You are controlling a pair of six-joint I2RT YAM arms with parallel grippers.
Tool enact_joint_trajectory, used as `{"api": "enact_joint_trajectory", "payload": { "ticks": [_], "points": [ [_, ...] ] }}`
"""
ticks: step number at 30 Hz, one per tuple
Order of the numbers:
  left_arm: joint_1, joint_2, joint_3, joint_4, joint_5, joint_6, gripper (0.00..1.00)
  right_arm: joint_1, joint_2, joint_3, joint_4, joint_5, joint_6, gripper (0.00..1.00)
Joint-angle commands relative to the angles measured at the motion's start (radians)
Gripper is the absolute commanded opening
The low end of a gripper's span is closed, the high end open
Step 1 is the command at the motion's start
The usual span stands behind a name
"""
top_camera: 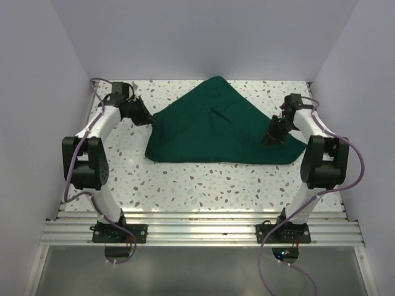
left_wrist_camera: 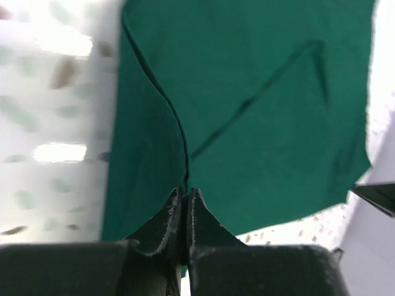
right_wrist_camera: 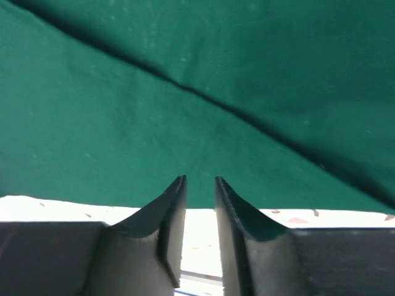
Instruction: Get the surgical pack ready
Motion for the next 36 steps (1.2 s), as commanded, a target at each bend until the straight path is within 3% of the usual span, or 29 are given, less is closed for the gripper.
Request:
{"api": "enact_joint_trajectory", "payload": {
  "ticks": [1, 4, 12, 24, 36],
  "points": [
    [-0.096, -0.085, 0.025, 0.111, 0.061, -0.182, 0.00, -0.003, 0.012, -0.027, 0.074, -0.054, 0.030, 0.22],
    [-0.153, -0.077, 0.072, 0.143, 0.058, -0.263, 0.00, -0.003, 0.047, -0.030, 0.088, -0.061, 0.030, 0.11],
    [-0.335, 0.025, 0.216, 0.163, 0.040, -0.369, 0.00, 0.023, 0.101, -0.075, 0.122, -0.071, 0.044, 0.01],
    [-0.535, 0.231, 0.379, 0.193, 0.060, -0.411, 0.00, 0.023, 0.144, -0.093, 0.103, -0.031, 0.030, 0.00],
    [-0.606, 0.377, 0.529, 0.196, 0.084, -0.446, 0.00, 0.022, 0.154, -0.093, 0.105, -0.019, 0.017, 0.00]
  ]
}}
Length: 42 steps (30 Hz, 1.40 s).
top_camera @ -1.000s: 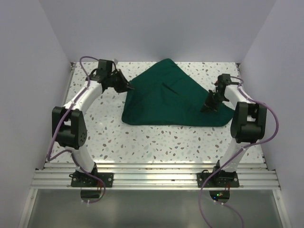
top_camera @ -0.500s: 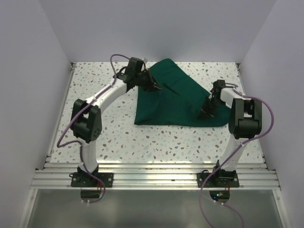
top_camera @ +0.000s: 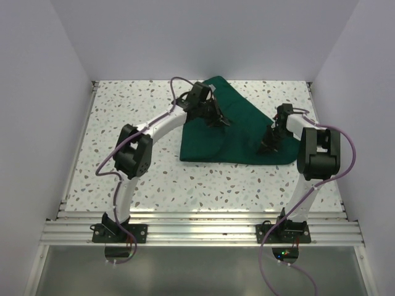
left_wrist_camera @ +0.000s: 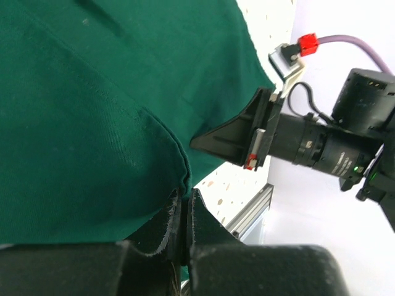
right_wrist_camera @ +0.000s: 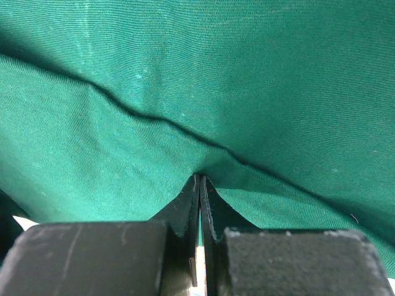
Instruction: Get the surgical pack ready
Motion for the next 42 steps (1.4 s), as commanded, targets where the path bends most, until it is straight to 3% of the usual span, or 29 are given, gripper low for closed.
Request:
{"api": "enact_joint_trajectory", "payload": {
  "ticks": [1, 11, 18, 21, 22, 24, 26, 28, 30, 33, 35, 41, 42],
  "points": [
    [-0.021, 0.032, 0.104, 0.060, 0.043, -0.032, 0.00, 0.002, 0.028, -0.012, 0.007, 0.024, -0.011, 0.00],
    [-0.023, 0.119, 0.153, 0.094, 0.045, -0.055, 0.00, 0.002, 0.014, -0.018, 0.001, 0.033, -0.016, 0.00],
    [-0.035, 0.172, 0.189, 0.112, 0.069, -0.067, 0.08, 0.002, 0.012, -0.030, 0.008, 0.032, -0.012, 0.00],
    [-0.034, 0.187, 0.203, 0.128, 0.081, -0.055, 0.24, 0.002, 0.011, -0.032, 0.008, 0.033, -0.016, 0.00],
    [-0.035, 0.195, 0.209, 0.157, 0.089, -0.043, 0.38, 0.002, 0.012, -0.030, 0.007, 0.035, -0.016, 0.00],
    [-0.035, 0.218, 0.273, 0.168, 0.111, -0.012, 0.45, 0.002, 0.011, -0.029, 0.002, 0.036, -0.019, 0.00],
    [-0.035, 0.262, 0.397, 0.084, 0.118, 0.058, 0.54, 0.002, 0.005, -0.029, 0.005, 0.038, -0.013, 0.00],
    [-0.034, 0.252, 0.449, -0.039, 0.073, 0.156, 0.73, 0.002, -0.001, -0.024, -0.002, 0.033, -0.009, 0.00],
    [-0.032, 0.192, 0.404, -0.069, 0.011, 0.242, 0.77, 0.002, -0.009, -0.007, -0.010, 0.038, -0.006, 0.00],
    [-0.005, 0.043, 0.252, -0.110, -0.111, 0.345, 0.74, 0.002, -0.067, 0.030, -0.045, 0.082, 0.007, 0.01],
    [0.026, -0.072, 0.108, -0.101, -0.159, 0.399, 0.68, -0.002, -0.154, 0.045, -0.041, 0.117, 0.026, 0.06],
    [0.040, -0.181, -0.113, -0.052, -0.080, 0.517, 0.25, -0.053, -0.247, 0.094, -0.061, 0.332, 0.040, 0.65],
    [0.042, -0.193, -0.133, -0.032, -0.055, 0.520, 0.19, -0.064, -0.250, 0.091, -0.041, 0.366, 0.046, 0.67]
  ]
}}
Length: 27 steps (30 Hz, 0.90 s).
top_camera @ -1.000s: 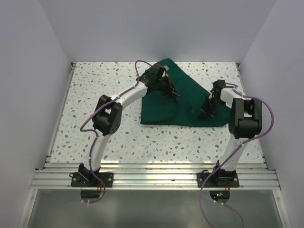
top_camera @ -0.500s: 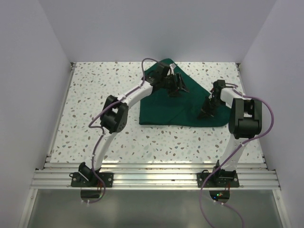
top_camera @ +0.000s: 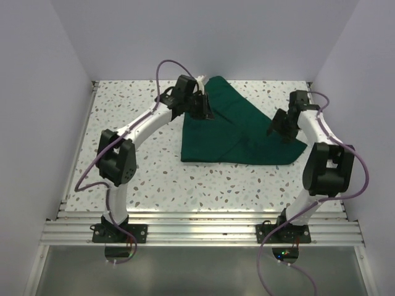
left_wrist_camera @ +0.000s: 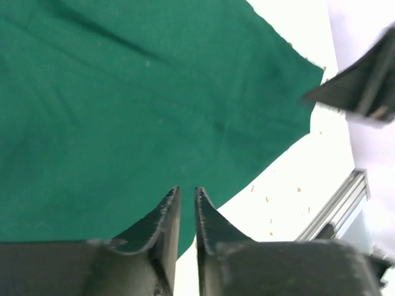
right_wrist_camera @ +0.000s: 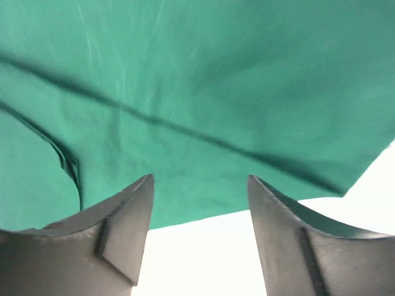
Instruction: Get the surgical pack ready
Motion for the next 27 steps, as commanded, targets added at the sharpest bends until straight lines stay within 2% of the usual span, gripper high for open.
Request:
{"api": "enact_joint_trajectory", "payload": {
  "ticks": [1, 3, 7, 13, 15, 16, 18, 23, 27],
  "points": [
    [-0.010, -0.037, -0.086, 0.041, 0.046, 0.106, 0.16, -0.053, -0.066, 0.017, 0.031, 0.162, 0.021, 0.68],
    [-0.010, -0.060, -0.122, 0.048, 0.043, 0.121, 0.12, -0.065, -0.064, -0.007, 0.093, 0.220, 0.021, 0.69],
    [-0.007, -0.086, -0.169, 0.054, 0.056, 0.144, 0.11, -0.113, -0.030, -0.044, 0.163, 0.312, 0.072, 0.72],
    [-0.001, -0.107, -0.247, 0.142, 0.142, 0.086, 0.09, -0.214, 0.029, -0.060, 0.203, 0.353, 0.071, 0.73],
    [-0.002, -0.123, -0.257, 0.160, 0.159, 0.075, 0.09, -0.258, 0.039, -0.067, 0.217, 0.343, 0.068, 0.72],
    [-0.001, -0.126, -0.254, 0.153, 0.159, 0.077, 0.09, -0.275, 0.054, -0.069, 0.218, 0.342, 0.068, 0.68],
    [0.001, -0.139, -0.251, 0.130, 0.162, 0.093, 0.10, -0.318, 0.084, -0.075, 0.244, 0.298, 0.042, 0.66],
    [0.013, -0.173, -0.263, 0.104, 0.138, 0.113, 0.20, -0.334, 0.174, -0.040, 0.282, 0.195, -0.036, 0.63],
    [0.030, -0.176, -0.271, 0.081, 0.133, 0.113, 0.23, -0.342, 0.223, -0.014, 0.286, 0.130, -0.064, 0.60]
  ]
}}
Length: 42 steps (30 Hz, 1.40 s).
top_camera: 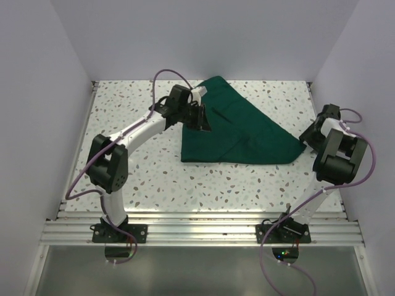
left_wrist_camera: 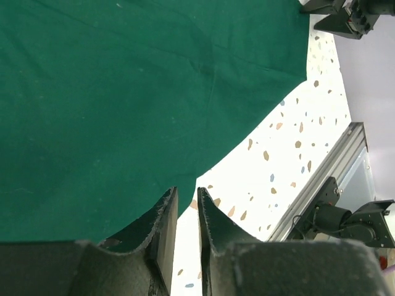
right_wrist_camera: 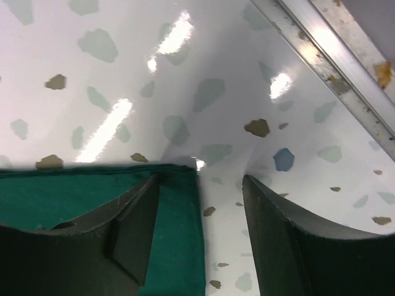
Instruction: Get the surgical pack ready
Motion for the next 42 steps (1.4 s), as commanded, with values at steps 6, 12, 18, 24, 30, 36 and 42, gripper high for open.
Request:
{"api": "enact_joint_trajectory", "payload": {
  "ticks": [6, 12, 18, 24, 30, 36, 42],
  "points": [
    [0.065, -0.058, -0.050, 0.003, 0.000, 0.015, 0.28, 0.005, 0.044, -0.008, 0.050, -0.193, -0.043, 0.58],
    [0.099, -0.061, -0.065, -0.003, -0.011, 0.017, 0.42, 0.005, 0.055, -0.013, 0.052, -0.250, -0.034, 0.58],
    [0.120, -0.065, -0.081, -0.011, -0.022, 0.018, 0.43, 0.005, 0.017, -0.049, 0.048, -0.256, -0.030, 0.47],
    [0.138, -0.055, -0.094, -0.043, -0.060, 0.035, 0.43, 0.008, -0.034, -0.016, 0.004, -0.250, 0.003, 0.07],
    [0.210, -0.076, -0.137, -0.101, -0.131, 0.080, 0.40, 0.096, -0.238, -0.029, -0.039, -0.215, 0.080, 0.00],
    [0.279, -0.105, -0.182, -0.143, -0.197, 0.106, 0.41, 0.318, -0.345, 0.081, -0.102, -0.213, 0.126, 0.00],
    [0.298, -0.070, -0.217, -0.098, -0.188, 0.106, 0.41, 0.509, -0.243, 0.294, -0.203, -0.270, 0.163, 0.00]
  ]
}}
